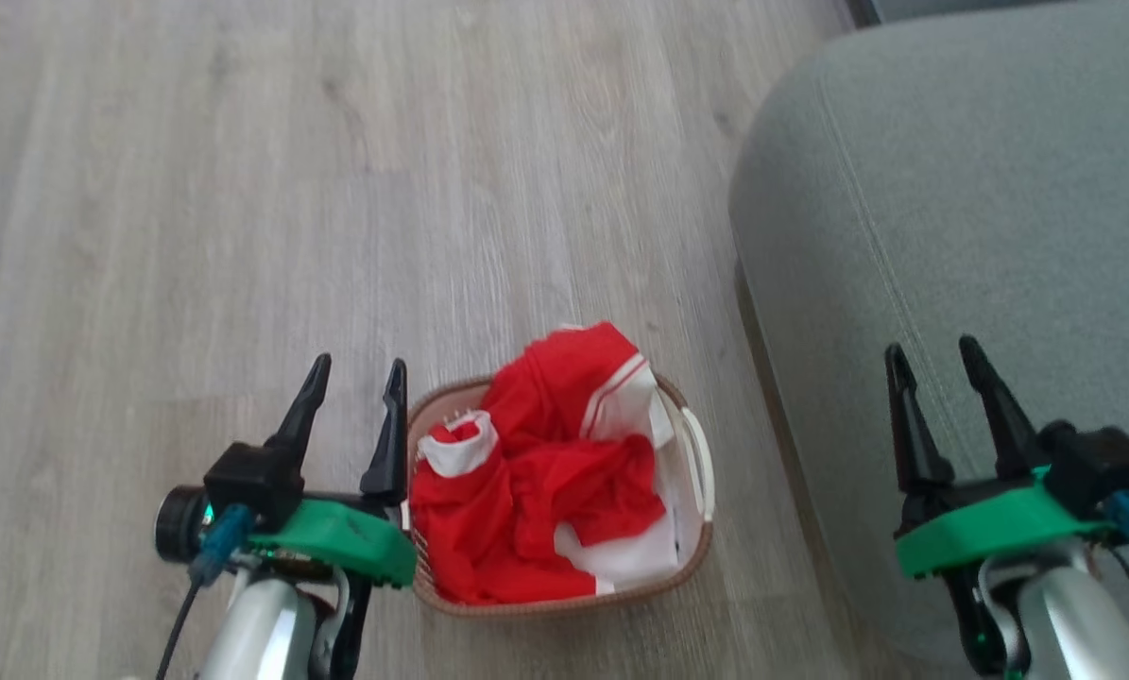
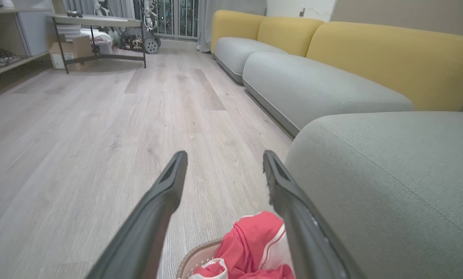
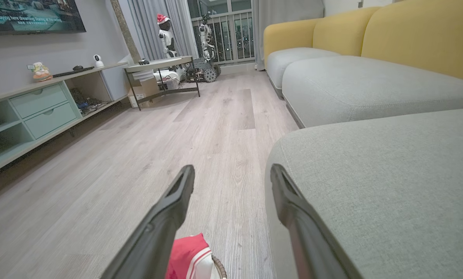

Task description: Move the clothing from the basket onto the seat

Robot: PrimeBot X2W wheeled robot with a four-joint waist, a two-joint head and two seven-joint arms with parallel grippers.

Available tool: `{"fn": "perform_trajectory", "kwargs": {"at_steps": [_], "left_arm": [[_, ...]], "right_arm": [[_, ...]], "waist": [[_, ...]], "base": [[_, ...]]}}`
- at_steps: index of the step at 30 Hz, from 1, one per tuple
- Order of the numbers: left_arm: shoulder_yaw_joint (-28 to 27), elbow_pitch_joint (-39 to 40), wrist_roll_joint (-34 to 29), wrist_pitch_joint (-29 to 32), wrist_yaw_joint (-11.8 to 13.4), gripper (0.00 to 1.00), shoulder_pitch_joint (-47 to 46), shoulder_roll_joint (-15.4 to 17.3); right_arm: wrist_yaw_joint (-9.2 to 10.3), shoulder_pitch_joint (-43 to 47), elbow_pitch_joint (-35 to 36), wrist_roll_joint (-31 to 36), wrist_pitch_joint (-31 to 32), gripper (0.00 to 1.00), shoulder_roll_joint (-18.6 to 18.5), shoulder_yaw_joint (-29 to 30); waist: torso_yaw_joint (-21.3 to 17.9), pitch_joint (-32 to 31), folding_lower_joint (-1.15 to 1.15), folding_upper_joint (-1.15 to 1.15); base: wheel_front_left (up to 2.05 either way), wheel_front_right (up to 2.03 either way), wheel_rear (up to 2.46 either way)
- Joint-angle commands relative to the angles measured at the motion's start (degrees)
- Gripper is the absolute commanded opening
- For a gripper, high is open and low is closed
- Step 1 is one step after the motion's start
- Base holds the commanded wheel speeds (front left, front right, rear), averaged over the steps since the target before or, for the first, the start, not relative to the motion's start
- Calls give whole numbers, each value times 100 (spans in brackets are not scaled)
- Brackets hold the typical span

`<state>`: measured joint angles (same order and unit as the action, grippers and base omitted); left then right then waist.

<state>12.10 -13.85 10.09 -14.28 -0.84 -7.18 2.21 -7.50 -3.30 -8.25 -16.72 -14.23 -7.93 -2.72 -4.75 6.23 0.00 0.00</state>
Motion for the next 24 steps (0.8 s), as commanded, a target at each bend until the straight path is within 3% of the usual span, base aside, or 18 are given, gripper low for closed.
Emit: {"fn": "perform_trajectory", "kwargs": {"at_steps": [1, 13, 24], "left_arm": [[-176, 119, 43, -55, -15, 100, -299, 72], [27, -481, -40, 344, -88, 100, -1089, 140], [301, -1732, -123, 800, -314, 100, -1986, 249]], "right_arm": [[1, -245, 215, -27, -65, 100, -102, -113], [1, -875, 409, -137, -75, 100, -120, -145], [1, -1334, 614, -155, -76, 100, 5, -137]], "waist": [[-107, 192, 0, 0], [-478, 1270, 0, 0], [-686, 2057, 0, 0]], "base": [[0, 0, 0], [0, 0, 0], [0, 0, 0]]}}
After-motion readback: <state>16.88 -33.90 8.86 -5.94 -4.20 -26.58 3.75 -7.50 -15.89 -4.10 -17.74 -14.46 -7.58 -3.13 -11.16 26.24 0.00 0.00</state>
